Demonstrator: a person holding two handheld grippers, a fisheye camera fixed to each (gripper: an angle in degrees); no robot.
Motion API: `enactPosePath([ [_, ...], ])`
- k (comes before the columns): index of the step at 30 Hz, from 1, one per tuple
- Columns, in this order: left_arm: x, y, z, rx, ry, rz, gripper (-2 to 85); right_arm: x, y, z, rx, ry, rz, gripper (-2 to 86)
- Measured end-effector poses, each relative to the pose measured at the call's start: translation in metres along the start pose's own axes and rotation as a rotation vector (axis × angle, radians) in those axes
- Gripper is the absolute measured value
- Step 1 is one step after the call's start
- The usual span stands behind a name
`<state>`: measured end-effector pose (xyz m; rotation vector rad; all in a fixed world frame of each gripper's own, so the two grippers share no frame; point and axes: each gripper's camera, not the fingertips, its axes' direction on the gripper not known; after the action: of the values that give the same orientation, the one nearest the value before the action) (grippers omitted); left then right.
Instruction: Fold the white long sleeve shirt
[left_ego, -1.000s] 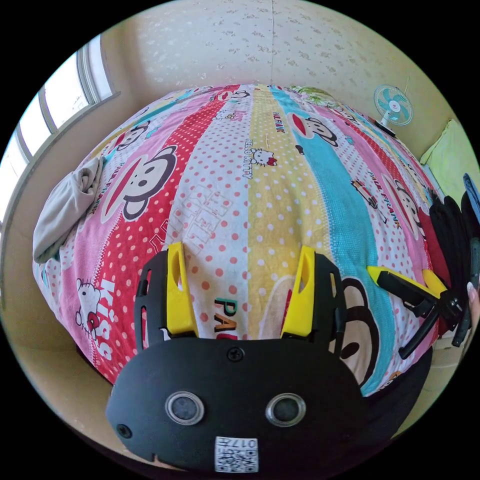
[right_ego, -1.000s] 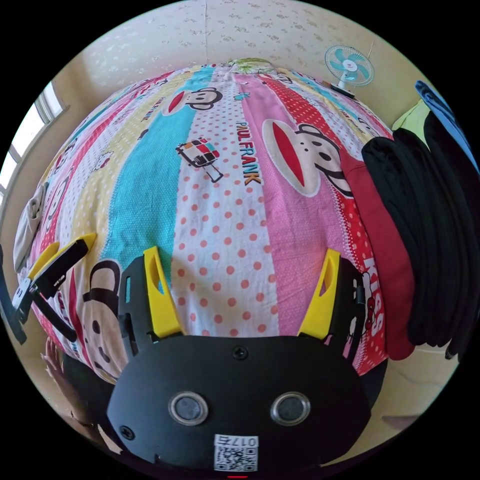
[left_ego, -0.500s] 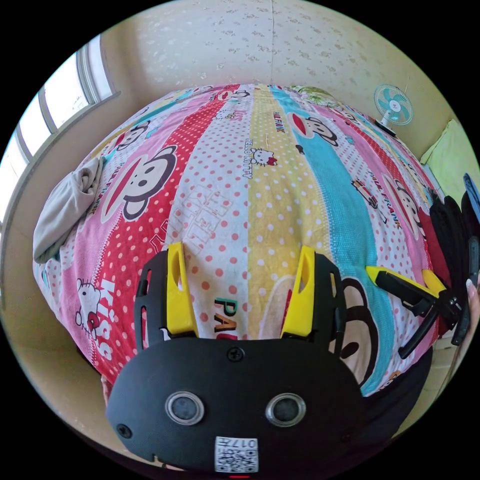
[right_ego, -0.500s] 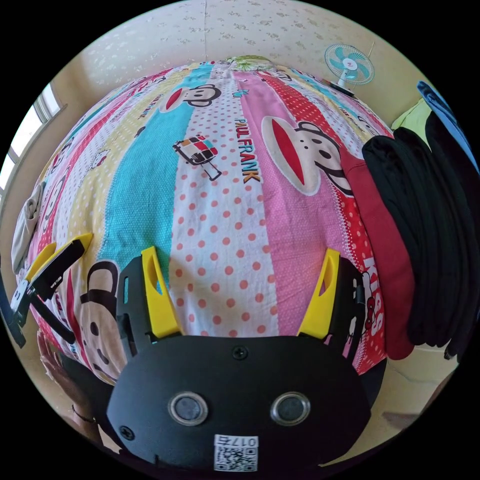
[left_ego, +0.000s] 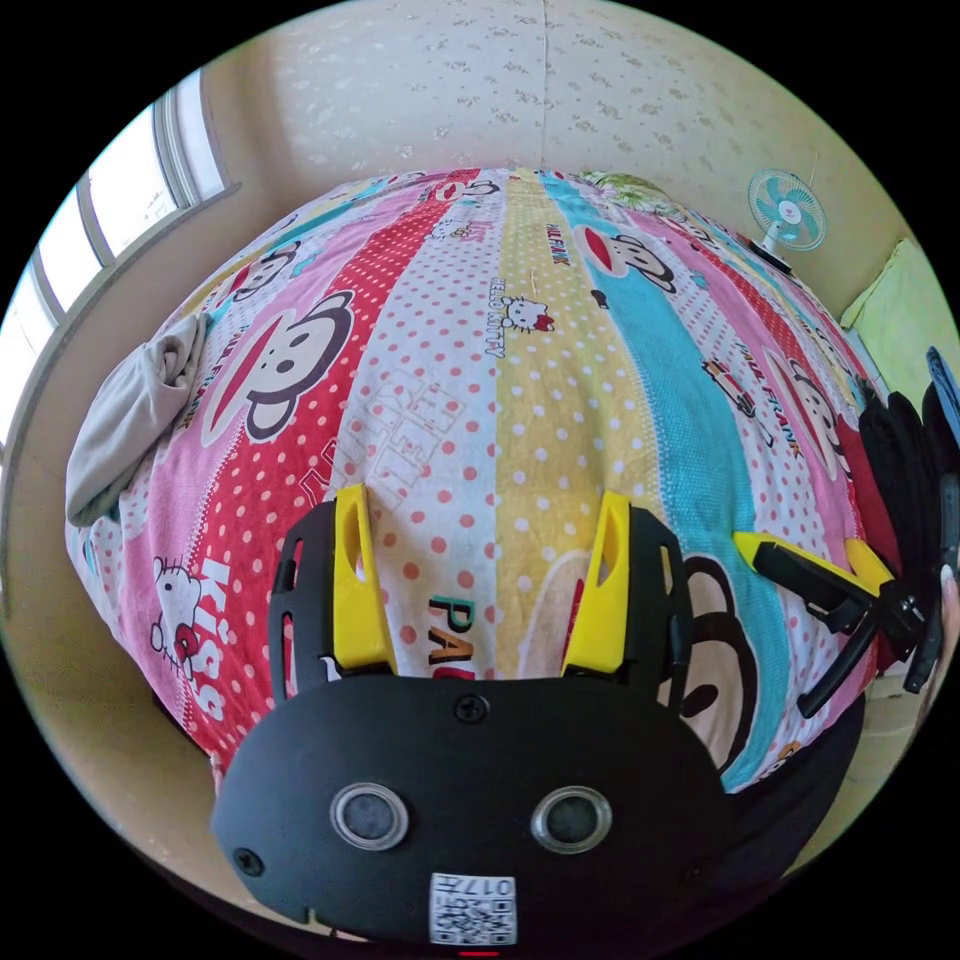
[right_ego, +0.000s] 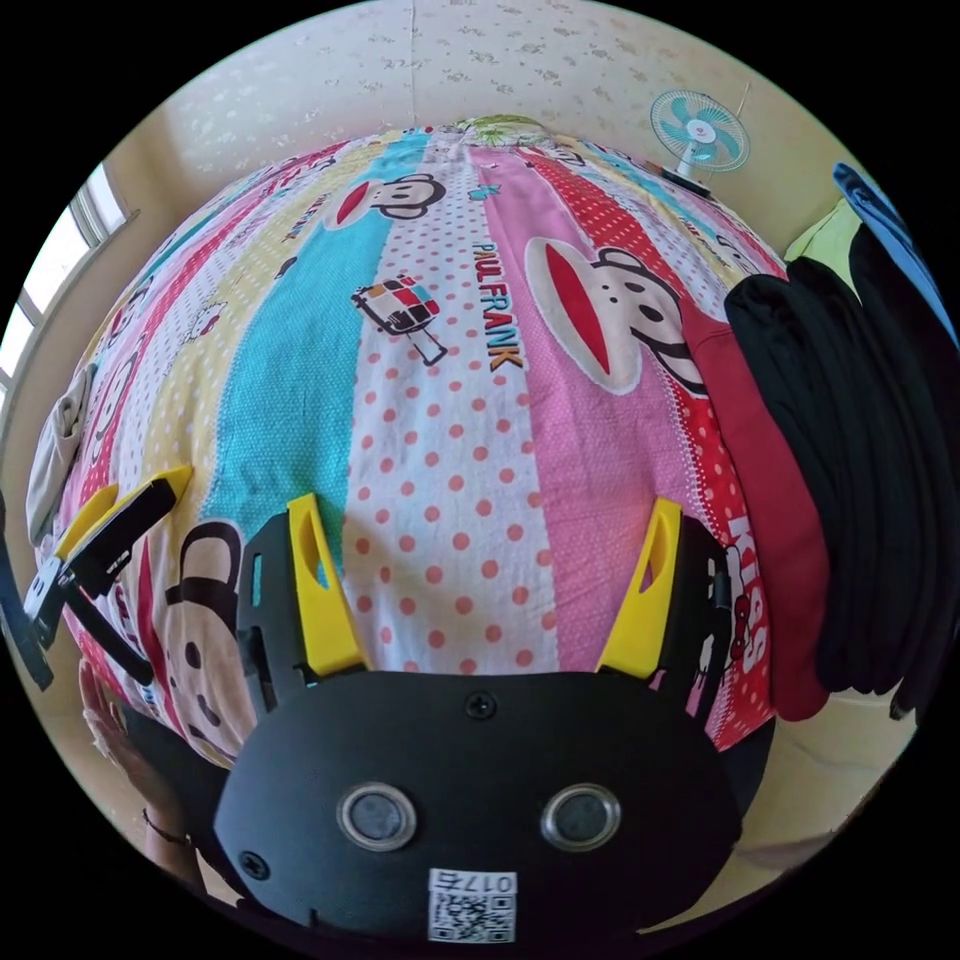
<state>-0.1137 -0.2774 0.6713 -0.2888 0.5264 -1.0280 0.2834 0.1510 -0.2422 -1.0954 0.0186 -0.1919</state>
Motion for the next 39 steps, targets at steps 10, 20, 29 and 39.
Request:
enactPosePath([
  [10,0.0006,-0.0011,-0.0027,0.000,0.000,-0.001,29.4,0.0000,0.0005,0.0004,-0.009,-0.002,0.001,40.9],
  [20,0.0021,-0.0019,-0.0039,0.000,0.000,-0.001,29.4,-0.0020,0.0009,0.0006,-0.009,-0.002,0.002,40.9],
  [29,0.0042,-0.0026,-0.0039,0.000,-0.001,-0.002,29.4,-0.0048,-0.0002,0.0012,-0.009,-0.002,0.002,40.8],
  [39,0.0072,-0.0034,-0.0023,0.000,-0.001,-0.003,29.5,-0.0083,-0.0036,0.0019,-0.009,-0.002,0.003,40.9],
])
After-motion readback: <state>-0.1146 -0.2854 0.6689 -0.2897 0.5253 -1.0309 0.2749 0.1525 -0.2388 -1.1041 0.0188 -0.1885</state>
